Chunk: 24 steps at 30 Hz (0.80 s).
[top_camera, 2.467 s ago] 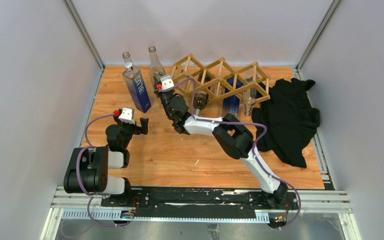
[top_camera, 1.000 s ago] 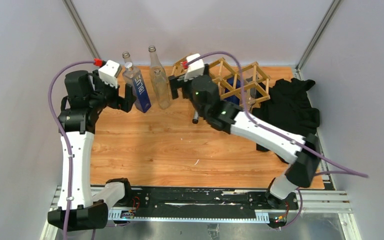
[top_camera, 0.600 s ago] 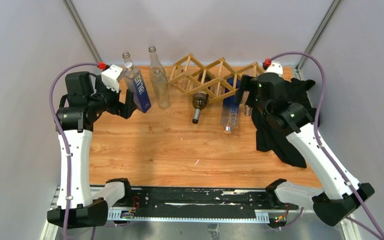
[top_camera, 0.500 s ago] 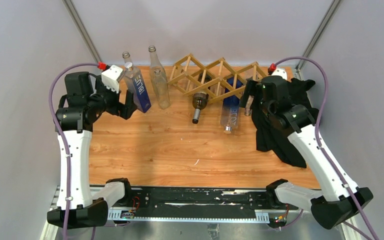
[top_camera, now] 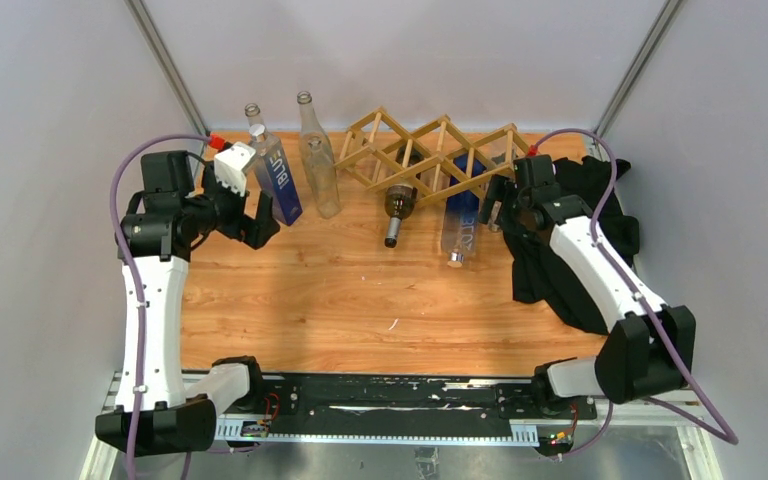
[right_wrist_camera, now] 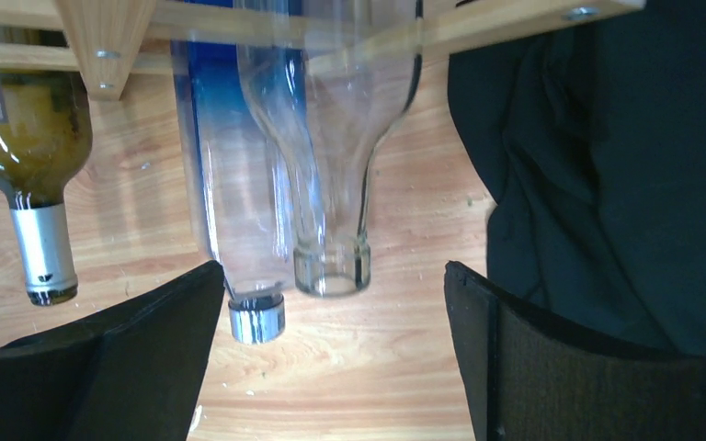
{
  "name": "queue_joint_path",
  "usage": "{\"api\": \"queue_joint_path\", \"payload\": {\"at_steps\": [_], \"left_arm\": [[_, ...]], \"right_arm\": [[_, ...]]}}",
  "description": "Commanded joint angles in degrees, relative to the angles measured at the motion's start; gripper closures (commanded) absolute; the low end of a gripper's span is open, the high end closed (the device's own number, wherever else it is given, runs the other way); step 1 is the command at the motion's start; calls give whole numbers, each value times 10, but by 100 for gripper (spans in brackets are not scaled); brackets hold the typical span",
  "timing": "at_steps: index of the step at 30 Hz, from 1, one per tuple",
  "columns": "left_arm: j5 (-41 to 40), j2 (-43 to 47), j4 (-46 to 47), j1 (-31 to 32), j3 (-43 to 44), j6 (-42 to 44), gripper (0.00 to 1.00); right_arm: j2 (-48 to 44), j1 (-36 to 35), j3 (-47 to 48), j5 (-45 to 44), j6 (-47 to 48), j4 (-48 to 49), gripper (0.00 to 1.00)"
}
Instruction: Take the wine bottle off the wine rack
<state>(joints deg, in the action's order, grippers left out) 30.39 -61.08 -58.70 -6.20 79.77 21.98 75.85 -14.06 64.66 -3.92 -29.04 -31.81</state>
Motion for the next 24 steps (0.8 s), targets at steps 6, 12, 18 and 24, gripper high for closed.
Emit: {"api": "queue_joint_path", "payload": {"at_steps": [6,12,18,24], "left_arm": [[63,-41,-9,-4,-35,20,0],[79,-56,-9,-4,-49,44,0],[83,-52,-9,-4,-62,58,0],[94,-39,-9,-3,-82,72,0]], "right_arm": [[81,45,-2,63,4,94,18],[82,50,-27,74,3,141,27],[66,51,-60,72,-1,188,39],[61,51,-66,82,-12,221,52]]}}
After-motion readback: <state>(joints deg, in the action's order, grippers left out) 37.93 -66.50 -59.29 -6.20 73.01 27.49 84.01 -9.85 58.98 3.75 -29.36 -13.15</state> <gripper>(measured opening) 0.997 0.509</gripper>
